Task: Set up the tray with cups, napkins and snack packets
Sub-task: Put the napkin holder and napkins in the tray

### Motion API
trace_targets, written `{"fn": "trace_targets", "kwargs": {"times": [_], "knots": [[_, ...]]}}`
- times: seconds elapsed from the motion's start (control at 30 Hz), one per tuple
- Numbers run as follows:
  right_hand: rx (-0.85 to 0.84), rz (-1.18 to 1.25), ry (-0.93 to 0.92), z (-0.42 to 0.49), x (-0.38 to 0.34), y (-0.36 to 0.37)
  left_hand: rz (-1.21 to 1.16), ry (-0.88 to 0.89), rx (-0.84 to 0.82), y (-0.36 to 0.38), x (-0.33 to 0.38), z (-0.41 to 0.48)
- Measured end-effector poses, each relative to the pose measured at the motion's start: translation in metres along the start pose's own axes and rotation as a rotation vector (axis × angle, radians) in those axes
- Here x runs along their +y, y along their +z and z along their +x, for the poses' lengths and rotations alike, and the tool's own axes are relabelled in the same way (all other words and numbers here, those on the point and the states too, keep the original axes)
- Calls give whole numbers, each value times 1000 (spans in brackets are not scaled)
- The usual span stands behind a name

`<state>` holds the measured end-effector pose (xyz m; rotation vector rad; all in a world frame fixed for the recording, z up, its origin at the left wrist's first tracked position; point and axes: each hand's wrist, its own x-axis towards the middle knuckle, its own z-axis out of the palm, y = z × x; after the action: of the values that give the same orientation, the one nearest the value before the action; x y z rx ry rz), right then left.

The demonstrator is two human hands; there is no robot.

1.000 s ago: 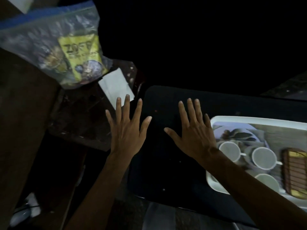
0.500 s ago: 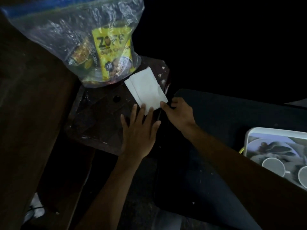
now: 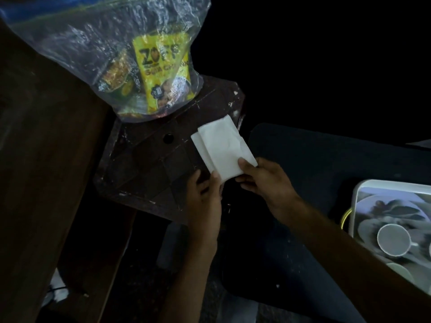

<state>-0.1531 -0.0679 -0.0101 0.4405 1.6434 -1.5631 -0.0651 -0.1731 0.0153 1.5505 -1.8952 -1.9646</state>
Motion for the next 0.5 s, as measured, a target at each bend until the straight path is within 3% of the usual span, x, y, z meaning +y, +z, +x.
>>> {"fn": "trace_targets", "kwargs": {"times": [0.13, 0.27, 0.5], "knots": [[-73, 32, 77, -34, 21, -26, -239, -177, -19, 11, -2, -5], [-73, -78, 67, -57, 42, -54, -153, -157, -9, 24, -6, -16], [-28, 52, -88, -87, 65, -96, -84, -192, -169, 55, -11, -51]]}}
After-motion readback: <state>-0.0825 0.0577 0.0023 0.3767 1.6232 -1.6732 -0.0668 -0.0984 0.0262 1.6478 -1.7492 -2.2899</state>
